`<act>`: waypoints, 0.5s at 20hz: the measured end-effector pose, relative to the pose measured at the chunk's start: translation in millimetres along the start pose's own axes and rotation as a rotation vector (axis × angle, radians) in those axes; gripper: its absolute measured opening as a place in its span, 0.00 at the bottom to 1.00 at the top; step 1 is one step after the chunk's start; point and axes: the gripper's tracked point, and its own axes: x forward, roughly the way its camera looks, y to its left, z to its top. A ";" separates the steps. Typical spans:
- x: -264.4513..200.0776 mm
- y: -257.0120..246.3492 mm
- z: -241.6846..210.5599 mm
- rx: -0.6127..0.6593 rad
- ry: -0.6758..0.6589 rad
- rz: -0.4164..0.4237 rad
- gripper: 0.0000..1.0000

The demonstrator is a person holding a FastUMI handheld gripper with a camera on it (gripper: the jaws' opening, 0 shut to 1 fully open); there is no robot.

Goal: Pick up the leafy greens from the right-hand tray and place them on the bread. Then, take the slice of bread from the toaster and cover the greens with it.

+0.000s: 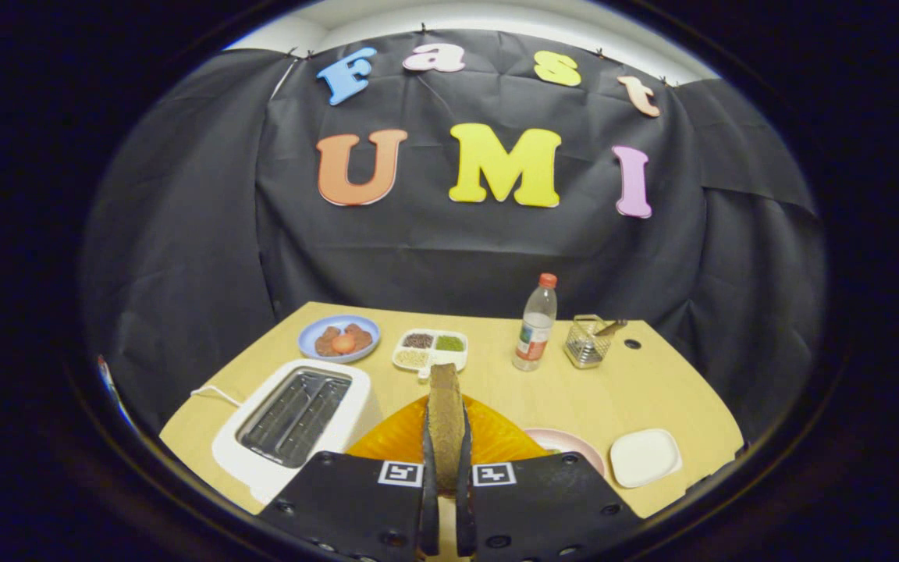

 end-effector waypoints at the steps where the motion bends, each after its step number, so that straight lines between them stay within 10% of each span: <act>1: 8.0 -5.8 -9.6 0.011 0.020 0.014 0.08; 10: 38.7 -56.4 -68.7 0.049 0.144 0.071 0.08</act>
